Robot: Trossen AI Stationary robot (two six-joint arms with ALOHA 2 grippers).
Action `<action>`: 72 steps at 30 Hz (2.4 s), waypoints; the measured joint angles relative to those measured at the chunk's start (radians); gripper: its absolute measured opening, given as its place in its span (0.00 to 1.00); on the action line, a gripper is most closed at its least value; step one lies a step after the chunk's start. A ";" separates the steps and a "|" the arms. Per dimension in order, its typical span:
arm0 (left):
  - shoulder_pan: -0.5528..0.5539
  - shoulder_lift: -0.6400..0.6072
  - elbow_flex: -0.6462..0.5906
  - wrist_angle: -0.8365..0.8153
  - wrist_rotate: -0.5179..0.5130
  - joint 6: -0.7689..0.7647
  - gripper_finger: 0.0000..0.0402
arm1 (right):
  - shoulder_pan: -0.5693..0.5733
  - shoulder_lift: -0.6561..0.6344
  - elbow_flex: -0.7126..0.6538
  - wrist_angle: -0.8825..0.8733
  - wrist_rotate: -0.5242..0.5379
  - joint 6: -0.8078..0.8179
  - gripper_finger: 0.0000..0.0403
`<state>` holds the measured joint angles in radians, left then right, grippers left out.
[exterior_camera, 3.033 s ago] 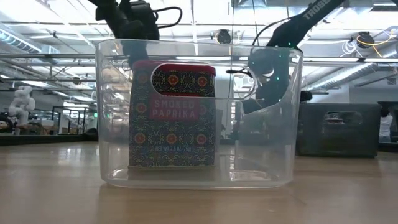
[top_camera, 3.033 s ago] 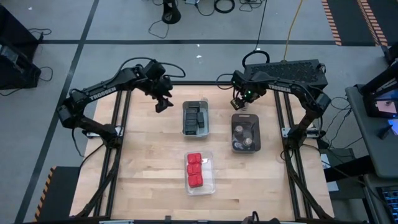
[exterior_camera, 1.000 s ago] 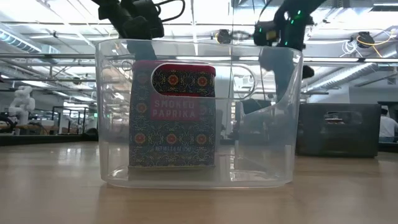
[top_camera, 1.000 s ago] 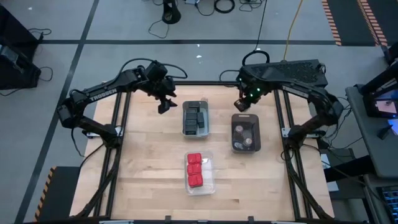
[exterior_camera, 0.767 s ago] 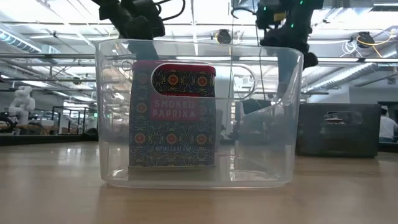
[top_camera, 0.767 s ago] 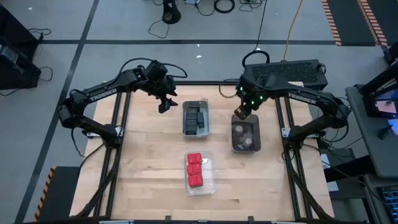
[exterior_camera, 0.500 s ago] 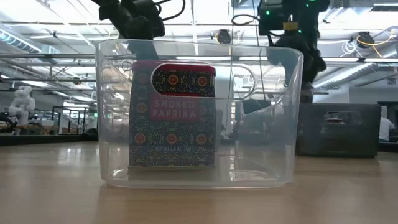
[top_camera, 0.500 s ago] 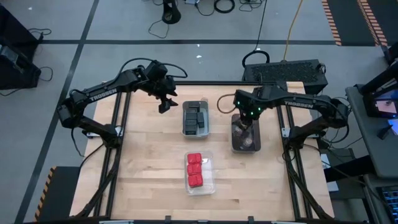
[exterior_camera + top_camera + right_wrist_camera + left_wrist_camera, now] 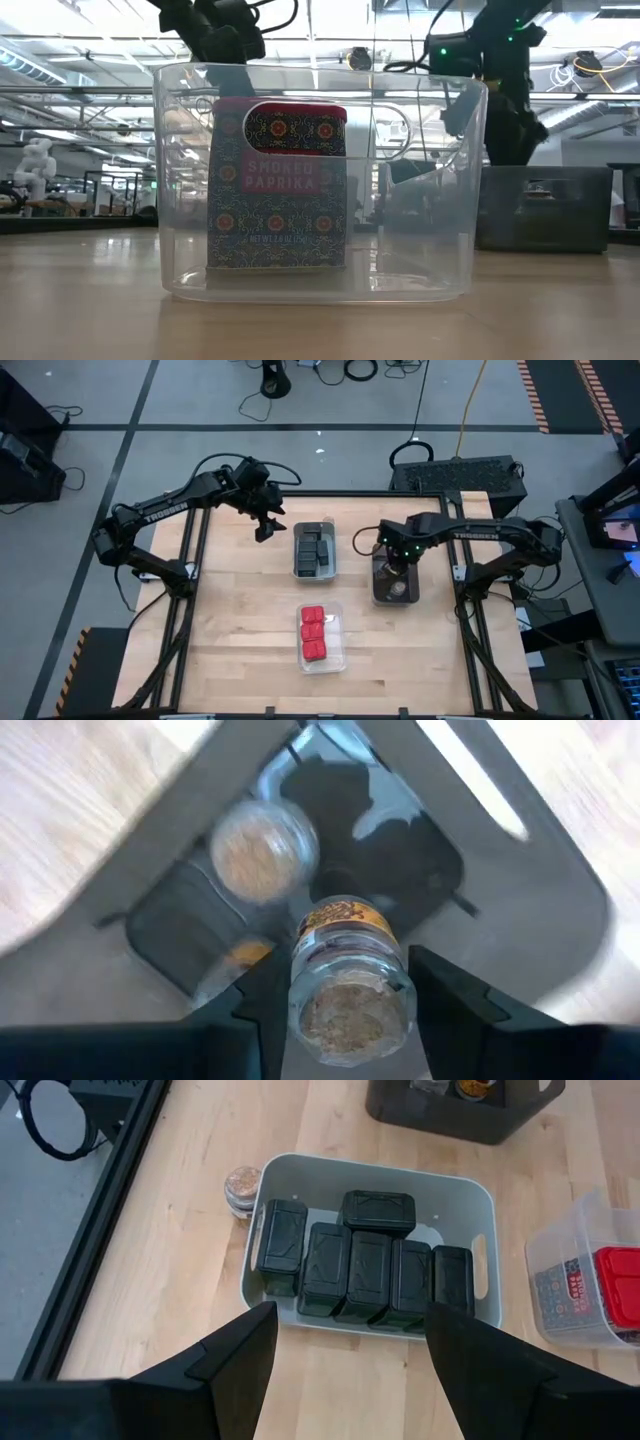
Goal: Sort spices by type
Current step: Put the brown spice bottle into the black bin
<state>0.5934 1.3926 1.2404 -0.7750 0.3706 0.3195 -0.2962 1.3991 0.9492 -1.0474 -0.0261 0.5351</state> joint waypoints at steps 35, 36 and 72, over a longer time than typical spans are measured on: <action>0.000 0.000 0.000 -0.001 0.000 -0.003 0.65 | 0.004 0.001 -0.088 0.089 -0.054 0.108 0.50; 0.000 0.000 0.000 -0.001 0.000 -0.003 0.65 | 0.004 0.001 -0.088 0.089 -0.054 0.108 0.51; -0.023 0.287 0.102 0.340 -0.040 -0.157 0.65 | 0.005 -0.113 0.095 0.161 0.219 -0.137 0.56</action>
<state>0.5706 1.6797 1.3428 -0.4354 0.3309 0.1621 -0.2913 1.2859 1.0443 -0.8865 0.1930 0.3977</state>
